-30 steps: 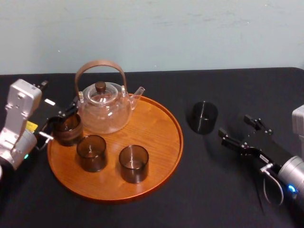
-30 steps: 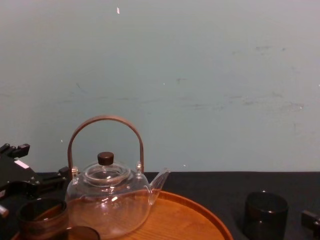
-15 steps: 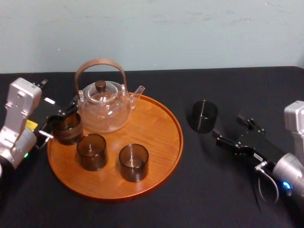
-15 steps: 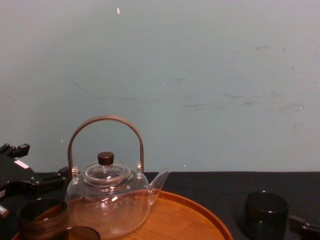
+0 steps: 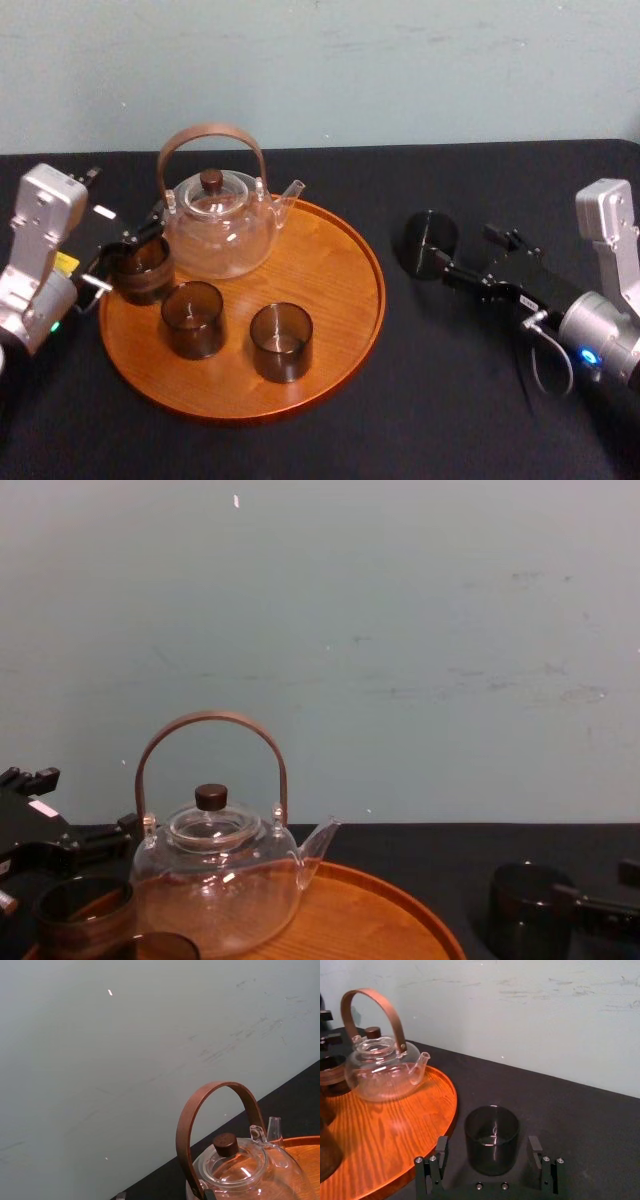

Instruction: Pick up the glass from the table and place it on the tray.

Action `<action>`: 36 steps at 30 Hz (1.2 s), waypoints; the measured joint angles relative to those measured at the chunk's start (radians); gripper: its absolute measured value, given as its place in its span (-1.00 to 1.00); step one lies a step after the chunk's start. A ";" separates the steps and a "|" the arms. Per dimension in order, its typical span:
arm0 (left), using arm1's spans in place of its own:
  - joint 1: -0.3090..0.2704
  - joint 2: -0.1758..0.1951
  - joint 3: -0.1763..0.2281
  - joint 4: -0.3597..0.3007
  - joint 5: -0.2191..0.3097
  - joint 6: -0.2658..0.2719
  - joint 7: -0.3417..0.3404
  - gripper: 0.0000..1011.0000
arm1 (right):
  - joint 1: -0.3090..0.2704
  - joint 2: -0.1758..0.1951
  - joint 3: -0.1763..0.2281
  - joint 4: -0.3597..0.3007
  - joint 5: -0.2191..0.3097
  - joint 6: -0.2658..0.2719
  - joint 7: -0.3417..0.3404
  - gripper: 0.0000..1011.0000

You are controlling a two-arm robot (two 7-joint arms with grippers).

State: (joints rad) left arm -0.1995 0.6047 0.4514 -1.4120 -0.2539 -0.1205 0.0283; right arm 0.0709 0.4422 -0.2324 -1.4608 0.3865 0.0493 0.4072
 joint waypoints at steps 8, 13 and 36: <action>0.000 0.000 0.000 0.000 0.000 0.000 0.000 0.98 | 0.059 -0.013 -0.017 0.069 0.000 0.005 -0.004 0.98; 0.000 0.000 0.000 0.000 0.000 0.000 0.000 0.98 | 0.085 -0.021 -0.026 0.109 -0.002 0.005 -0.002 0.98; 0.000 0.000 0.000 0.000 0.000 0.000 0.000 0.98 | 0.201 -0.064 -0.082 0.256 -0.036 -0.020 0.032 0.98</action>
State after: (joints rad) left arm -0.1995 0.6047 0.4514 -1.4120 -0.2539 -0.1205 0.0283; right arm 0.2724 0.3779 -0.3148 -1.2048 0.3506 0.0289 0.4391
